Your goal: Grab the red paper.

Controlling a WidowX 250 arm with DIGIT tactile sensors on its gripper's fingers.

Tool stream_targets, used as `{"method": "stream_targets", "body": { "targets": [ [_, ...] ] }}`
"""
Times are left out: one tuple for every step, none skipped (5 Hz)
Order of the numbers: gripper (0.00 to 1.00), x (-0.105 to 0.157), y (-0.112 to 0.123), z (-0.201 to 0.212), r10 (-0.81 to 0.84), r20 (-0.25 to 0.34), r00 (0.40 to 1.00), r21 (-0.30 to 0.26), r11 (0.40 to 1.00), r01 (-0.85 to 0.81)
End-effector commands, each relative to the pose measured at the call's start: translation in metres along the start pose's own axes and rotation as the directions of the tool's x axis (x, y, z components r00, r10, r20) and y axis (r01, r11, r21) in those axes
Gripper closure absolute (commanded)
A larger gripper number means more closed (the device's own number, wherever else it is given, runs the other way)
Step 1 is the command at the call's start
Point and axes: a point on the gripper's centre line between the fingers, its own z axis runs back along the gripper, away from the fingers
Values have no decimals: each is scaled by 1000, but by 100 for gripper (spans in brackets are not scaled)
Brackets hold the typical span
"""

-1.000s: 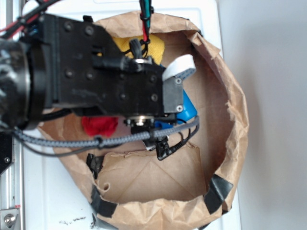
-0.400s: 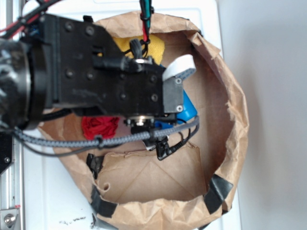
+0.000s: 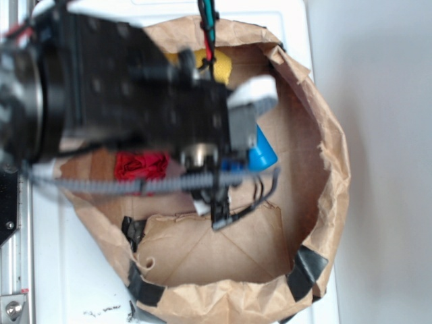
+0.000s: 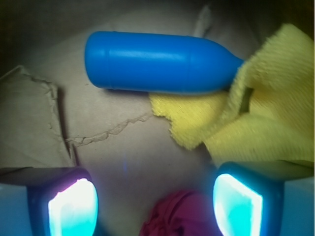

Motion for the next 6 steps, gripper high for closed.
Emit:
{"method": "stream_targets", "body": {
  "targets": [
    [0, 19, 43, 29, -60, 30, 998, -42, 997, 62],
    [0, -1, 53, 26, -131, 64, 989, -36, 990, 133],
    [0, -20, 59, 22, -184, 92, 979, -39, 981, 188],
    [0, -28, 56, 18, -185, 113, 976, -37, 981, 190],
    [0, -36, 50, 17, -180, 120, 976, -34, 982, 186],
    [0, -40, 46, 24, -160, 85, 984, -52, 985, 164]
  ]
}}
